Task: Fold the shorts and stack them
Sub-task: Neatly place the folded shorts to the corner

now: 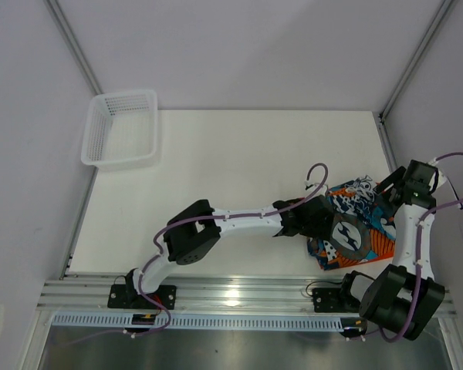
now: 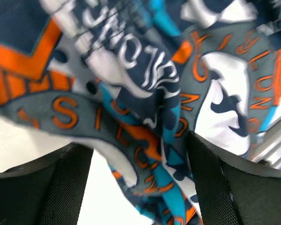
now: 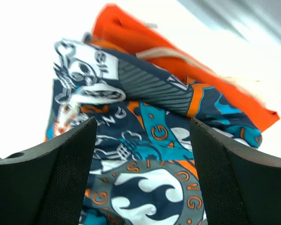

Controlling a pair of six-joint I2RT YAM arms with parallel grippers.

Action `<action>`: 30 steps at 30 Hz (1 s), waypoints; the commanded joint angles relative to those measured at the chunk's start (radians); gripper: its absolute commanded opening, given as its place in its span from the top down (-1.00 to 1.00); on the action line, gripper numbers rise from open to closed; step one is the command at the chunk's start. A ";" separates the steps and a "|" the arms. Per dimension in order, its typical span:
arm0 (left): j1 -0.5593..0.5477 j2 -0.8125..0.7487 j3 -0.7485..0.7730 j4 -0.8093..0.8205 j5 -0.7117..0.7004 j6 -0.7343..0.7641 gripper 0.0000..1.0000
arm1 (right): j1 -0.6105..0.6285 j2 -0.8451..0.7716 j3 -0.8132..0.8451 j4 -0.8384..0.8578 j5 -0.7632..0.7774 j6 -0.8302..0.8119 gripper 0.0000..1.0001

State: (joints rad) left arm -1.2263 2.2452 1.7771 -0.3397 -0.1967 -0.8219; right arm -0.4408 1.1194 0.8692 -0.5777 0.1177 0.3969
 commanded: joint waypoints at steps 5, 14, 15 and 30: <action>0.007 -0.272 -0.131 0.047 -0.041 0.026 -0.65 | -0.006 -0.116 0.060 0.019 -0.010 0.008 -0.62; 0.011 -0.331 -0.166 0.047 -0.015 0.041 -0.58 | -0.006 -0.190 -0.024 0.146 -0.617 0.107 -0.55; 0.010 -0.322 -0.163 0.056 -0.001 0.046 -0.56 | -0.006 -0.194 -0.059 0.189 -0.662 0.124 -0.52; 0.059 -0.041 0.111 0.127 0.229 0.092 0.31 | -0.006 0.042 -0.216 0.397 -0.810 0.140 0.70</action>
State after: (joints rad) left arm -1.2053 2.1506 1.7992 -0.2211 -0.0277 -0.7403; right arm -0.4427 1.1126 0.6548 -0.2611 -0.6899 0.5560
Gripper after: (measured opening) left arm 0.370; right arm 0.164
